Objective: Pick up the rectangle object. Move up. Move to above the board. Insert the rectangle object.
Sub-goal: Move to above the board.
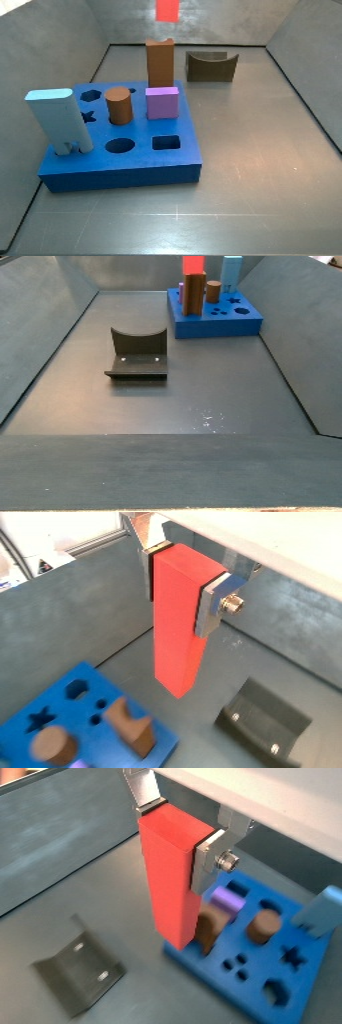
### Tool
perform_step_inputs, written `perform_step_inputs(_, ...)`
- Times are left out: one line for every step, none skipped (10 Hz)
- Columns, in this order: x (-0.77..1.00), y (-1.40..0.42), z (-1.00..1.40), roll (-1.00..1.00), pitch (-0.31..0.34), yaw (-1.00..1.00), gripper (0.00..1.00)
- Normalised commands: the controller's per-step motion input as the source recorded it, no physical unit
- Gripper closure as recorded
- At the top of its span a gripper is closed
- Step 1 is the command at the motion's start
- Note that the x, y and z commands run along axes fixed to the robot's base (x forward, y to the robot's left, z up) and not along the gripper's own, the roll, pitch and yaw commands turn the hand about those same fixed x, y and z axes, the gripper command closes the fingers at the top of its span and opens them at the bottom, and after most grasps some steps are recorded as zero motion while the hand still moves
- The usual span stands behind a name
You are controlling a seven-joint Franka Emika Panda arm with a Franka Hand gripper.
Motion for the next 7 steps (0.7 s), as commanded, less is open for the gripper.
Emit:
perform_step_inputs(-0.01, -1.0, 0.17, -0.06, 0.066, -0.06, 1.0)
perform_step_inputs(-0.01, -1.0, 0.17, -0.02, 0.07, -0.03, 1.0)
perform_step_inputs(0.0, -1.0, 0.18, -0.02, 0.086, -0.01, 1.0)
perform_step_inputs(0.02, -1.0, 0.18, -0.01, 0.103, -0.01, 1.0)
perform_step_inputs(0.04, -1.0, 0.18, -0.01, 0.115, 0.0, 1.0)
perform_step_inputs(0.06, -0.76, 0.14, 0.0, 0.123, 0.0, 1.0)
perform_step_inputs(0.07, -0.5, 0.11, 0.0, 0.125, 0.01, 1.0)
